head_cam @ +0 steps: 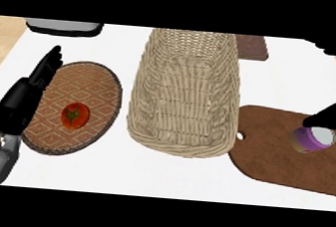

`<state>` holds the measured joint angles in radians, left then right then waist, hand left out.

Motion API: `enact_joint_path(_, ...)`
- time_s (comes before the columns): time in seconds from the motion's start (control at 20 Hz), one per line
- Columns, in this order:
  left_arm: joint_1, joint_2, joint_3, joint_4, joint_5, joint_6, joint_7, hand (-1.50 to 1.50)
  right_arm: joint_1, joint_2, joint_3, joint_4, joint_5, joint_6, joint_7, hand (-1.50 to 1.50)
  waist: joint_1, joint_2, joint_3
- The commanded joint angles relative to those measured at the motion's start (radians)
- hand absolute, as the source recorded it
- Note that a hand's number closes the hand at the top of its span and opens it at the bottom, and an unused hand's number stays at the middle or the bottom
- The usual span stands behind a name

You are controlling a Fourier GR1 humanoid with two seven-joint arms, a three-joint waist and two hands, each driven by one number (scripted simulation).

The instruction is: Pick the can from the cutting board and place it in the basket

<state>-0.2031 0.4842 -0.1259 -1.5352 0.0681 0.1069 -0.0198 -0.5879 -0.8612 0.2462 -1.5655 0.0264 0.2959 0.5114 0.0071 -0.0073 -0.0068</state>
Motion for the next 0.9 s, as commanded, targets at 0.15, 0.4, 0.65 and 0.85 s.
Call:
enact_joint_path(0.15, 0.014, -0.018, -0.005, -0.002, -0.011, -0.001, -0.012, 0.0, -0.152, -0.165, 0.017, 0.077, -0.205, 0.464, 0.128, -1.5, 0.013, 0.009, 0.003)
enact_joint_path(0.4, 0.018, 0.021, 0.054, -0.031, 0.026, -0.057, 0.022, 0.0, -0.159, -0.179, -0.006, 0.162, -0.209, 0.607, 0.13, -1.5, 0.003, 0.007, 0.006)
enact_joint_path(0.65, 0.017, -0.009, 0.055, -0.045, -0.01, -0.054, 0.018, 0.0, -0.168, -0.106, -0.001, 0.291, -0.057, 0.629, 0.02, -1.5, 0.008, 0.01, 0.007)
enact_joint_path(0.85, -0.004, -0.04, 0.055, -0.006, -0.046, -0.054, 0.016, 0.0, -0.067, -0.023, 0.007, 0.193, 0.013, 0.556, 0.021, -1.5, -0.005, 0.007, 0.007)
